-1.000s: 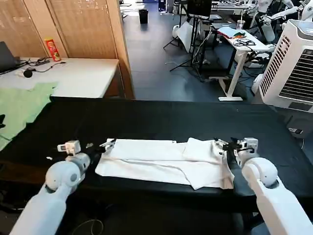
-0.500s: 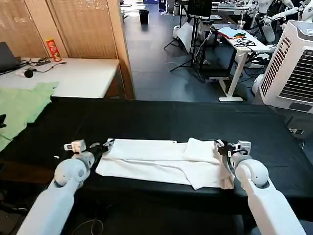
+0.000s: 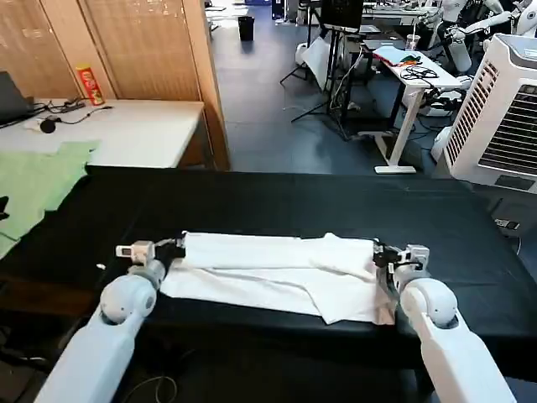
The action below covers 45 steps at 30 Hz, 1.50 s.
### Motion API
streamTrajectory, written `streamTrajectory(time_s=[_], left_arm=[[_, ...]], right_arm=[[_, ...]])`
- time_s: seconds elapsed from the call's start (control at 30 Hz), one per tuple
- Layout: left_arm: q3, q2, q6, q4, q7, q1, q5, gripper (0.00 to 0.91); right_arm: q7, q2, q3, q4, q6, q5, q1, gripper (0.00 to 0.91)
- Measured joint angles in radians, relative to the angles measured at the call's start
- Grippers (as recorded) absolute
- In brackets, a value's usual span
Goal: Fold and organize the clothes.
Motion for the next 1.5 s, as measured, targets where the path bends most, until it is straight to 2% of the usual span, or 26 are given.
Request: streamTrajectory(time_s=[0.3,0.53,0.67,0.9,1.0,1.03,1.1,1.13,1.23,1.37,1.5], left_arm=[[-0.045,0.048,0.0,-0.049,0.005,0.027,-0.061,0.878],[-0.109,0.043,0.03,-0.137,-0.004,0.109,-0.193,0.878],[-0.113,0.016,0.013,-0.175,0.006,0.183,-0.183,0.878],[-0.111,-0.017,-0.006,-0.161,0.019,0.24,-0.151,0.878],[-0.113,-0.025,-0.006,-0.154,0.012,0.248,-0.163,0.312],[-0.114,-0.026,-0.007,-0.154,0.011,0.251,-0.168,0.185],[-0.117,-0.028,-0.008,-0.157,0.01,0.26,-0.17,0.156],[-0.117,-0.028,-0.009,-0.162,0.01,0.266,-0.168,0.068],[-0.115,-0.031,-0.009,-0.171,0.015,0.278,-0.137,0.01],[-0.107,-0.032,-0.007,-0.174,0.017,0.276,-0.097,0.0],[-0.101,-0.03,-0.013,-0.172,0.017,0.268,0.006,0.0]], right_arm=[[0.015,-0.052,0.049,0.121,-0.023,0.065,-0.056,0.878],[0.019,-0.053,0.071,0.232,-0.029,0.068,-0.112,0.878],[0.02,-0.055,0.074,0.276,-0.028,0.074,-0.129,0.878],[0.023,-0.059,0.088,0.315,-0.021,0.086,-0.15,0.878],[0.023,-0.06,0.095,0.324,-0.019,0.087,-0.155,0.878],[0.024,-0.06,0.096,0.324,-0.018,0.086,-0.155,0.878],[0.023,-0.06,0.097,0.324,-0.016,0.085,-0.156,0.878],[0.023,-0.06,0.097,0.324,-0.015,0.084,-0.156,0.878],[0.023,-0.06,0.097,0.324,-0.014,0.081,-0.156,0.878],[0.018,-0.059,0.096,0.328,-0.01,0.072,-0.153,0.878],[0.015,-0.059,0.101,0.333,-0.007,0.067,-0.155,0.878]])
